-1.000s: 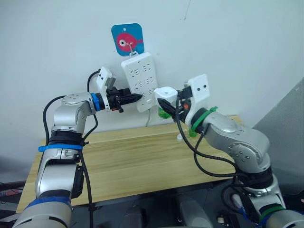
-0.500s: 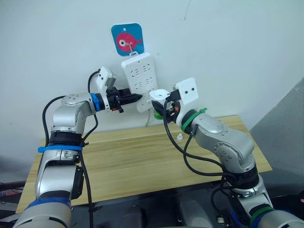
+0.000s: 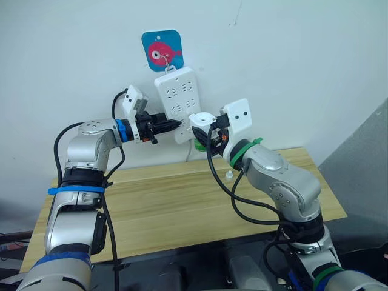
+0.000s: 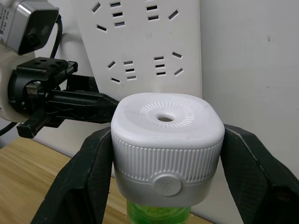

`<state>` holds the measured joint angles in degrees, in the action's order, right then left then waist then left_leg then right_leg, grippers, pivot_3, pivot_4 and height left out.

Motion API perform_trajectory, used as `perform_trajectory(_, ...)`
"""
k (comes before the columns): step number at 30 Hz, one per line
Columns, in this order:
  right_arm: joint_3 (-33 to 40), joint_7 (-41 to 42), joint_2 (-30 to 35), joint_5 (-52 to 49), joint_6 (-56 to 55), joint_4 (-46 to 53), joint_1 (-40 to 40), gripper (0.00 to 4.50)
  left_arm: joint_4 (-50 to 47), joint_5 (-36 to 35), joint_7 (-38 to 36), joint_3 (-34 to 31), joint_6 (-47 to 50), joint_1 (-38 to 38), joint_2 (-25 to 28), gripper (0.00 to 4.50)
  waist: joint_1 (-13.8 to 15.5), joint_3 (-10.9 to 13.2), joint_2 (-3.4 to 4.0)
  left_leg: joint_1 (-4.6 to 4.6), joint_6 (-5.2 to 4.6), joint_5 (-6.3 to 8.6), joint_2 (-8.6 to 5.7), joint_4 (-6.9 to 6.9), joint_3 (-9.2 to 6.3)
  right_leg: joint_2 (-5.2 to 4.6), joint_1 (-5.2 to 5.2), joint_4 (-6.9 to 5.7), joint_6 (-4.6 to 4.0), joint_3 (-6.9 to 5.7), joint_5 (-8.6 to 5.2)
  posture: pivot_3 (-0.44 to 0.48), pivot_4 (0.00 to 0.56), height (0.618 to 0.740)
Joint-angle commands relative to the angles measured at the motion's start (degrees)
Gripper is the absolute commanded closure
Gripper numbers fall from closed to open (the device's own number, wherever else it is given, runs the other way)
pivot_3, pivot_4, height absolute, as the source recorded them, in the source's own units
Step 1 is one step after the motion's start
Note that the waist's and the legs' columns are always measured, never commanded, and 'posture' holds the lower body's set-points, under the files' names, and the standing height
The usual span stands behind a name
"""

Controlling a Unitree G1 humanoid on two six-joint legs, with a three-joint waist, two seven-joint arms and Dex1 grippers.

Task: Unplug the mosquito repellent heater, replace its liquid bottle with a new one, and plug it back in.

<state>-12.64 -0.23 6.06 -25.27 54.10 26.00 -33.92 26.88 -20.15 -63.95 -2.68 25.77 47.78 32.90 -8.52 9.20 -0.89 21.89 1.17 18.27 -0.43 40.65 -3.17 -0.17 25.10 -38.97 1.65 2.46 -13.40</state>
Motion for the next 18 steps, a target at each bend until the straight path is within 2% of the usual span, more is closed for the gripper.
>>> perform_trajectory(1, -0.1, 1.0, -0.6, 1.9, -2.3, 0.6, -0.1, 1.52, -2.7, -0.7, -0.4, -0.2, 0.6, -0.3, 0.3, 3.20, 0.0, 0.0, 0.00, 0.00, 0.00, 0.00, 0.00, 0.00, 0.00, 0.00, 0.00, 0.00, 0.00, 0.00, 0.00, -0.210, 0.137, 0.740)
perform_trajectory(18, 3.3, 3.1, -5.5, 3.7, -5.4, 0.5, 1.7, 1.52, -4.4, -1.0, -0.5, -0.3, 1.9, -1.2, 0.3, 3.20, -0.1, 0.0, 0.00, 0.00, 0.01, 0.00, 0.00, -0.08, 0.00, -0.04, 0.06, 0.00, 0.00, 0.00, 0.00, -0.205, 0.134, 0.740)
